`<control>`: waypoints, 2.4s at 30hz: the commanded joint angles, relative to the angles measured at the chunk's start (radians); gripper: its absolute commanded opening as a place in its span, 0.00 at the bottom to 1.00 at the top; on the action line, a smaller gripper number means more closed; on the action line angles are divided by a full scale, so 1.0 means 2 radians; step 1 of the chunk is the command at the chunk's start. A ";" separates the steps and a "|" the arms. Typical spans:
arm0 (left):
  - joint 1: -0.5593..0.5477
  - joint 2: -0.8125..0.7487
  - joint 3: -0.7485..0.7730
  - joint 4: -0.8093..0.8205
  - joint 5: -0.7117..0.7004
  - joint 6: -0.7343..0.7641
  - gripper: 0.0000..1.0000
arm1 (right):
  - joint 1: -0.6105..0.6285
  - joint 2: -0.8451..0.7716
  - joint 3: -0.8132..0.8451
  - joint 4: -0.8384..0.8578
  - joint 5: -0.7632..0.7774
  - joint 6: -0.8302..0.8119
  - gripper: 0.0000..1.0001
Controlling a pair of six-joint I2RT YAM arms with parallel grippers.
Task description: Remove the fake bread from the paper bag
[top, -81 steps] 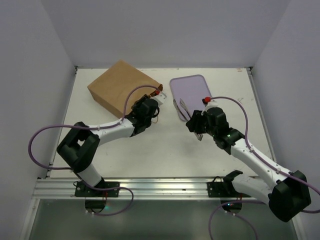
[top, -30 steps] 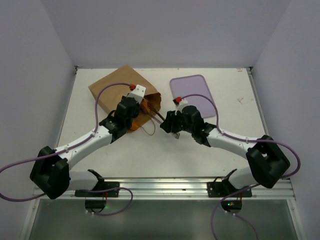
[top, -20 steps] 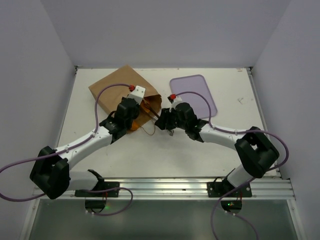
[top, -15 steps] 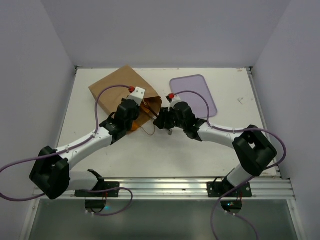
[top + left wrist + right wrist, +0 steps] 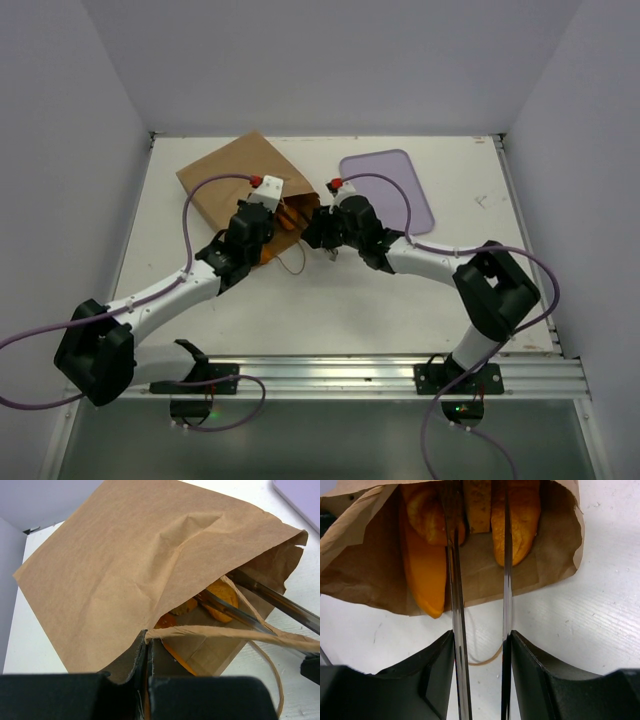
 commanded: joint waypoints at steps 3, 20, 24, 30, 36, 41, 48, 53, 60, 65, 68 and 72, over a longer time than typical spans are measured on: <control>0.001 -0.017 -0.005 0.042 -0.010 -0.009 0.00 | 0.002 0.023 0.039 0.025 -0.001 -0.002 0.50; 0.000 -0.017 -0.007 0.047 0.004 -0.008 0.00 | 0.002 0.059 0.073 0.028 -0.026 0.014 0.37; 0.001 -0.018 -0.008 0.048 0.004 -0.009 0.00 | 0.004 0.063 0.075 0.032 -0.032 0.023 0.33; 0.001 -0.017 -0.023 0.069 -0.010 -0.012 0.00 | 0.005 0.034 0.065 0.019 -0.037 0.031 0.29; 0.001 -0.020 -0.038 0.087 -0.022 -0.017 0.00 | 0.004 -0.017 0.043 -0.009 -0.043 0.044 0.28; 0.001 -0.033 -0.050 0.097 -0.024 -0.017 0.00 | 0.004 -0.050 0.019 -0.033 -0.044 0.050 0.27; 0.002 -0.040 -0.055 0.106 -0.023 -0.014 0.00 | 0.004 -0.088 -0.007 -0.074 -0.056 0.054 0.27; 0.002 -0.039 -0.057 0.109 -0.025 -0.015 0.00 | 0.004 -0.130 -0.027 -0.089 -0.068 0.061 0.28; 0.002 -0.039 -0.060 0.114 -0.022 -0.015 0.00 | 0.003 -0.196 -0.050 -0.163 -0.064 0.047 0.28; 0.002 -0.040 -0.066 0.122 -0.022 -0.017 0.00 | 0.002 -0.242 -0.051 -0.231 -0.054 0.011 0.28; 0.002 -0.043 -0.068 0.123 -0.020 -0.018 0.00 | -0.003 -0.275 -0.054 -0.262 -0.056 0.001 0.28; 0.002 -0.046 -0.070 0.123 -0.022 -0.018 0.00 | -0.014 -0.315 -0.053 -0.307 -0.066 -0.002 0.29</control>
